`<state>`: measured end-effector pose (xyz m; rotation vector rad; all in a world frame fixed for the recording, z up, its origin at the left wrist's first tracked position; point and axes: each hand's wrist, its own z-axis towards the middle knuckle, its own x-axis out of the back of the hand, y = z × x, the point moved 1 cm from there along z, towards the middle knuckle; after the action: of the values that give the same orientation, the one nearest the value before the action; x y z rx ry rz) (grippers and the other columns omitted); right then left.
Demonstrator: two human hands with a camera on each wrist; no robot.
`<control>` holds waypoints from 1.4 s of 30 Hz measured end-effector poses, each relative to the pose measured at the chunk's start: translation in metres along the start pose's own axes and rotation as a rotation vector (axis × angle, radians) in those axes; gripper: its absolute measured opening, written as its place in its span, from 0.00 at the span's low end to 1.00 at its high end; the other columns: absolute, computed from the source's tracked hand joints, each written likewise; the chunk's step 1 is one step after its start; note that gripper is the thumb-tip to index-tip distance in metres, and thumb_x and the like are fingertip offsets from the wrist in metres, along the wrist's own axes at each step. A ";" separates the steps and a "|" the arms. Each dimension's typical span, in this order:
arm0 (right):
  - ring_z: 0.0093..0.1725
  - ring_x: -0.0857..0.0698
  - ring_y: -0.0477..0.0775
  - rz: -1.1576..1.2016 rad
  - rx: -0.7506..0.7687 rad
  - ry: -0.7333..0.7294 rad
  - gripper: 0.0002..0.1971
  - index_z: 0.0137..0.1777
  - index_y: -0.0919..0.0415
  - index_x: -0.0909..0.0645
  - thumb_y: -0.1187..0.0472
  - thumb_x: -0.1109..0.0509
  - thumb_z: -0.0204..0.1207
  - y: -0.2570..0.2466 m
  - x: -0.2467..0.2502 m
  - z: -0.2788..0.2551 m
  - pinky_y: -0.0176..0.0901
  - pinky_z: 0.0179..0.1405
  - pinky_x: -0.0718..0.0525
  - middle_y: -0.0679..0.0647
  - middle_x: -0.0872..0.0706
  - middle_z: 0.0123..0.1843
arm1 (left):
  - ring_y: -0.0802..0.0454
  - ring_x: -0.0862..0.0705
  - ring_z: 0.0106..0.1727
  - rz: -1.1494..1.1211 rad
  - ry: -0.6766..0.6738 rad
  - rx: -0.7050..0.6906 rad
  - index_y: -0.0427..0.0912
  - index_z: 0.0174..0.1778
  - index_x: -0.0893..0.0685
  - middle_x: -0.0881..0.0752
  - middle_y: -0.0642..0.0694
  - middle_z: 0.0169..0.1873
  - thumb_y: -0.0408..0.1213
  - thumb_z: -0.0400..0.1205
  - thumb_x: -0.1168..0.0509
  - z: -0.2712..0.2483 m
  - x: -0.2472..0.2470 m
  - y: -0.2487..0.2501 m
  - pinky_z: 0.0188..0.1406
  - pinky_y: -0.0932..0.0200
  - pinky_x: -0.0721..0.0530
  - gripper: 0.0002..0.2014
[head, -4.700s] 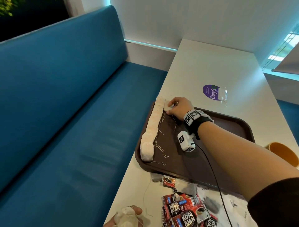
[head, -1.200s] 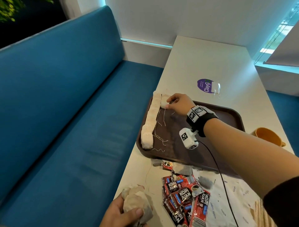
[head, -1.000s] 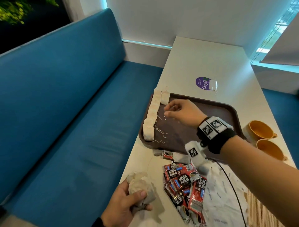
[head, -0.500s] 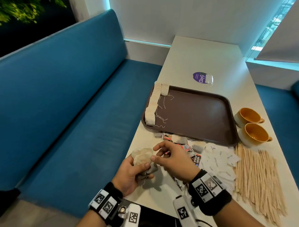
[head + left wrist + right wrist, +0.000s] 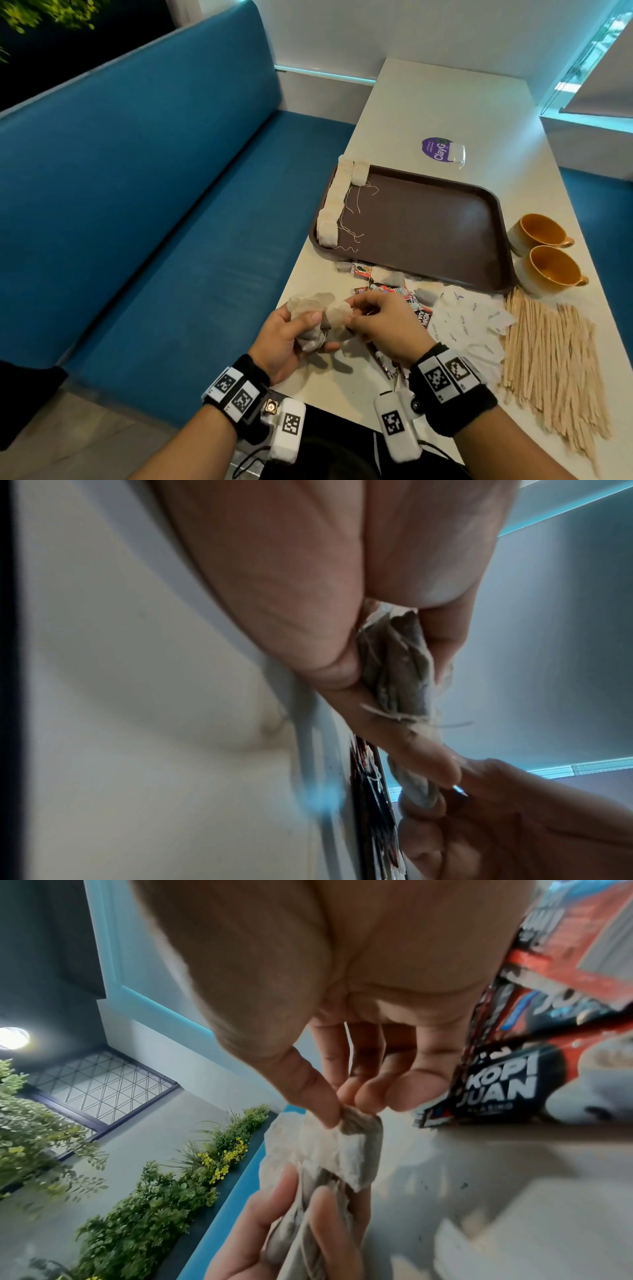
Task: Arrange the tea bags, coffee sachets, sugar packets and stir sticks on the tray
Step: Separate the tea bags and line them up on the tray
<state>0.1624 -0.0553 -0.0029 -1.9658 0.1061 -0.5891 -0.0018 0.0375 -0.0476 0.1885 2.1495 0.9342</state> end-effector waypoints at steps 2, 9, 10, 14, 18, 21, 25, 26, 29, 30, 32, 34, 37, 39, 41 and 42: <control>0.36 0.10 0.52 0.039 -0.011 0.002 0.05 0.45 0.58 0.10 0.69 0.23 0.75 0.000 0.005 -0.001 0.48 0.38 0.13 0.59 0.07 0.39 | 0.53 0.31 0.23 0.023 -0.025 -0.003 0.29 0.61 0.20 0.18 0.43 0.29 0.27 0.81 0.30 -0.001 -0.001 0.000 0.41 0.42 0.09 0.14; 0.31 0.16 0.47 0.265 -0.013 0.019 0.04 0.46 0.66 0.13 0.65 0.25 0.81 -0.007 0.021 0.002 0.40 0.32 0.18 0.51 0.11 0.34 | 0.38 0.10 0.50 0.004 -0.029 -0.043 0.27 0.64 0.20 0.12 0.31 0.49 0.26 0.78 0.29 0.000 -0.001 0.000 0.37 0.44 0.09 0.18; 0.31 0.16 0.47 0.255 -0.014 0.026 0.05 0.46 0.66 0.13 0.64 0.25 0.81 -0.011 0.025 0.005 0.39 0.32 0.17 0.53 0.11 0.35 | 0.39 0.09 0.54 -0.001 -0.024 -0.039 0.27 0.64 0.21 0.12 0.31 0.50 0.26 0.78 0.29 0.001 0.000 0.000 0.37 0.44 0.09 0.19; 0.36 0.14 0.51 0.175 0.059 0.077 0.04 0.49 0.64 0.11 0.62 0.24 0.80 -0.031 0.050 0.027 0.44 0.39 0.12 0.62 0.08 0.42 | 0.38 0.11 0.55 0.010 -0.018 -0.031 0.26 0.59 0.19 0.11 0.31 0.49 0.28 0.75 0.29 0.003 0.001 -0.003 0.37 0.43 0.09 0.17; 0.32 0.13 0.45 0.108 0.125 0.170 0.03 0.48 0.60 0.10 0.61 0.21 0.79 -0.053 0.080 0.075 0.37 0.35 0.13 0.53 0.08 0.37 | 0.40 0.10 0.54 0.010 -0.004 -0.018 0.23 0.61 0.20 0.16 0.25 0.55 0.30 0.75 0.29 0.006 0.003 -0.002 0.38 0.42 0.09 0.21; 0.29 0.15 0.43 0.027 0.165 0.271 0.02 0.48 0.60 0.12 0.62 0.22 0.80 -0.064 0.099 0.124 0.31 0.33 0.16 0.53 0.10 0.39 | 0.42 0.10 0.51 0.013 0.002 -0.003 0.21 0.65 0.23 0.18 0.20 0.58 0.31 0.75 0.29 0.008 0.006 -0.003 0.38 0.43 0.10 0.25; 0.32 0.13 0.45 -0.079 0.154 0.369 0.07 0.41 0.51 0.15 0.60 0.22 0.79 -0.061 0.114 0.195 0.40 0.43 0.11 0.51 0.10 0.38 | 0.39 0.10 0.53 0.039 -0.002 0.024 0.21 0.67 0.25 0.18 0.17 0.58 0.31 0.75 0.29 0.008 0.007 -0.003 0.40 0.41 0.10 0.27; 0.34 0.12 0.48 -0.110 0.129 0.359 0.07 0.40 0.51 0.15 0.59 0.22 0.79 -0.058 0.115 0.210 0.45 0.47 0.10 0.50 0.10 0.37 | 0.41 0.10 0.51 0.053 -0.009 0.031 0.21 0.66 0.24 0.15 0.20 0.56 0.32 0.75 0.29 0.008 0.006 -0.002 0.40 0.41 0.10 0.26; 0.31 0.13 0.52 -0.120 0.055 0.259 0.05 0.43 0.55 0.15 0.62 0.23 0.80 -0.052 0.111 0.243 0.53 0.44 0.10 0.54 0.11 0.34 | 0.41 0.11 0.47 0.067 -0.002 0.061 0.23 0.63 0.22 0.12 0.26 0.54 0.35 0.74 0.25 0.007 0.006 -0.002 0.41 0.41 0.11 0.26; 0.31 0.13 0.53 -0.132 0.037 0.222 0.04 0.45 0.57 0.15 0.62 0.24 0.81 -0.052 0.108 0.250 0.54 0.43 0.10 0.56 0.11 0.34 | 0.40 0.12 0.47 0.058 -0.001 0.073 0.24 0.62 0.21 0.12 0.26 0.54 0.36 0.72 0.23 0.007 0.006 -0.001 0.41 0.41 0.11 0.27; 0.36 0.11 0.55 -0.181 0.022 0.167 0.03 0.51 0.59 0.13 0.61 0.24 0.81 -0.053 0.103 0.264 0.54 0.44 0.09 0.57 0.10 0.39 | 0.38 0.12 0.47 0.043 0.000 0.095 0.26 0.61 0.19 0.12 0.27 0.53 0.37 0.68 0.20 0.008 0.005 0.001 0.41 0.39 0.10 0.29; 0.40 0.12 0.55 -0.200 0.020 0.164 0.05 0.51 0.60 0.13 0.59 0.24 0.81 -0.057 0.101 0.277 0.51 0.42 0.09 0.57 0.11 0.40 | 0.38 0.10 0.47 0.027 0.004 0.114 0.25 0.63 0.21 0.12 0.25 0.52 0.33 0.69 0.20 0.009 0.005 0.002 0.39 0.39 0.10 0.30; 0.39 0.14 0.56 -0.192 -0.005 0.220 0.08 0.41 0.55 0.17 0.58 0.23 0.81 -0.062 0.104 0.299 0.53 0.43 0.09 0.57 0.12 0.38 | 0.36 0.11 0.42 0.022 0.007 0.118 0.22 0.66 0.24 0.13 0.21 0.51 0.33 0.66 0.18 0.010 0.007 0.001 0.35 0.40 0.10 0.36; 0.40 0.14 0.58 -0.184 -0.032 0.249 0.10 0.39 0.53 0.19 0.58 0.22 0.80 -0.066 0.107 0.310 0.58 0.49 0.09 0.58 0.13 0.39 | 0.35 0.11 0.41 0.014 -0.002 0.119 0.23 0.67 0.23 0.14 0.19 0.51 0.36 0.59 0.12 0.011 0.007 0.002 0.34 0.40 0.10 0.44; 0.40 0.13 0.59 -0.188 -0.051 0.267 0.06 0.45 0.57 0.16 0.59 0.22 0.79 -0.069 0.108 0.318 0.59 0.50 0.09 0.58 0.13 0.40 | 0.33 0.12 0.42 0.003 -0.012 0.122 0.26 0.67 0.22 0.14 0.18 0.51 0.38 0.55 0.09 0.011 0.008 0.002 0.33 0.38 0.10 0.47; 0.39 0.13 0.59 -0.208 -0.047 0.275 0.06 0.50 0.58 0.15 0.59 0.21 0.78 -0.070 0.108 0.320 0.60 0.50 0.08 0.57 0.12 0.41 | 0.32 0.12 0.43 -0.006 -0.016 0.128 0.27 0.67 0.21 0.15 0.18 0.51 0.37 0.54 0.08 0.011 0.008 0.003 0.33 0.38 0.10 0.47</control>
<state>0.3877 0.2053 -0.0138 -1.9447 0.0869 -1.0002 0.0000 0.0491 -0.0558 0.2519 2.1954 0.7894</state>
